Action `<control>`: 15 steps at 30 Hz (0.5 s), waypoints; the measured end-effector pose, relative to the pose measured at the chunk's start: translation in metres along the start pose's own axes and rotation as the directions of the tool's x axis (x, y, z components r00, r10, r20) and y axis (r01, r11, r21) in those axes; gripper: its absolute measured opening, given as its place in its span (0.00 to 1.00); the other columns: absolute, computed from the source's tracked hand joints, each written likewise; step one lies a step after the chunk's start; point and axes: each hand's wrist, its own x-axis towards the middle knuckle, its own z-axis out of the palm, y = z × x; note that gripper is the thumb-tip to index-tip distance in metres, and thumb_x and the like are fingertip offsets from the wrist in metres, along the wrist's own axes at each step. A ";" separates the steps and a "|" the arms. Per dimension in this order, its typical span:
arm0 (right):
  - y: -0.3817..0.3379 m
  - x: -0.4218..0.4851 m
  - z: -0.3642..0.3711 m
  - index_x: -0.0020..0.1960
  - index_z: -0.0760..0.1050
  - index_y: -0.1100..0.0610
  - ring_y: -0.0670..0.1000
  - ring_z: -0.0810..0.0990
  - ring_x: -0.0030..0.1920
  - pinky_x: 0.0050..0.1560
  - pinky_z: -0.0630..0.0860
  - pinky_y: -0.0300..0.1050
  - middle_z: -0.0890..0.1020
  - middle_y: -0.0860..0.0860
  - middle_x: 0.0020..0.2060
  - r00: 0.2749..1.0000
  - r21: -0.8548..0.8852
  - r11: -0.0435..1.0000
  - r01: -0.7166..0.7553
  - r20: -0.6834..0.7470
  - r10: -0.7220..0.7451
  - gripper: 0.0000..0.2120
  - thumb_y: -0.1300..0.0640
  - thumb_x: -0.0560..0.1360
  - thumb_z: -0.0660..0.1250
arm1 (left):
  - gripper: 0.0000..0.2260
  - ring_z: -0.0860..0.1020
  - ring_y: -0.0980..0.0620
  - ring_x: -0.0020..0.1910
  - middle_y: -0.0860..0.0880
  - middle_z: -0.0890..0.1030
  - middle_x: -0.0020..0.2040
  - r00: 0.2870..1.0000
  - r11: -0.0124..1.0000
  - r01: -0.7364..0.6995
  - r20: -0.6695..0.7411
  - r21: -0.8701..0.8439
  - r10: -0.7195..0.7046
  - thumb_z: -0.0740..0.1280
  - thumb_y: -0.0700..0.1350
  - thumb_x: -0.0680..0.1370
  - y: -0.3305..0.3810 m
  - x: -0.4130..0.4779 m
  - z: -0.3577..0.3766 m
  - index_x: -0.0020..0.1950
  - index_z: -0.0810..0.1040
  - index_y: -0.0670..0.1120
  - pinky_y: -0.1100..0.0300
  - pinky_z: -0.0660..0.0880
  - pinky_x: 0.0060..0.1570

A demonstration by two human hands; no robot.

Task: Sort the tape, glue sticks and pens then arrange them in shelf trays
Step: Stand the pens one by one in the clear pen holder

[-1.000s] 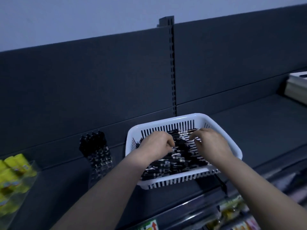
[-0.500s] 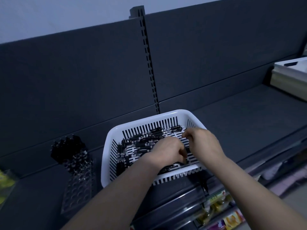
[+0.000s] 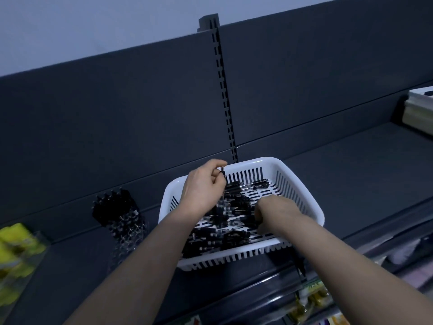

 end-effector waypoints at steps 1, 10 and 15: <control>-0.002 0.001 0.001 0.54 0.79 0.52 0.54 0.79 0.53 0.51 0.76 0.46 0.81 0.50 0.51 1.000 -0.018 1.000 -0.002 0.011 0.002 0.15 0.52 0.69 0.74 | 0.12 0.74 0.59 0.32 0.57 0.76 0.34 1.000 1.000 0.007 -0.024 -0.019 -0.008 0.62 0.42 0.78 -0.002 -0.001 -0.004 0.58 0.78 0.54 0.62 0.74 0.39; -0.036 -0.007 -0.038 0.51 0.81 0.51 0.49 0.80 0.50 0.54 0.76 0.43 0.83 0.47 0.46 0.917 0.347 0.912 0.218 -0.393 -0.069 0.07 0.53 0.73 0.69 | 0.09 0.79 0.56 0.41 0.52 0.81 0.42 0.961 0.991 0.008 -0.272 -0.136 -0.045 0.66 0.44 0.79 -0.029 -0.011 -0.061 0.59 0.78 0.50 0.59 0.76 0.48; -0.100 -0.006 -0.074 0.51 0.81 0.51 0.45 0.79 0.45 0.49 0.72 0.37 0.81 0.47 0.44 0.793 0.420 0.769 0.482 -0.583 -0.179 0.07 0.54 0.73 0.71 | 0.06 0.79 0.59 0.43 0.54 0.82 0.43 0.917 0.998 0.026 -0.397 -0.060 -0.048 0.67 0.43 0.78 -0.057 -0.024 -0.119 0.53 0.78 0.50 0.70 0.73 0.45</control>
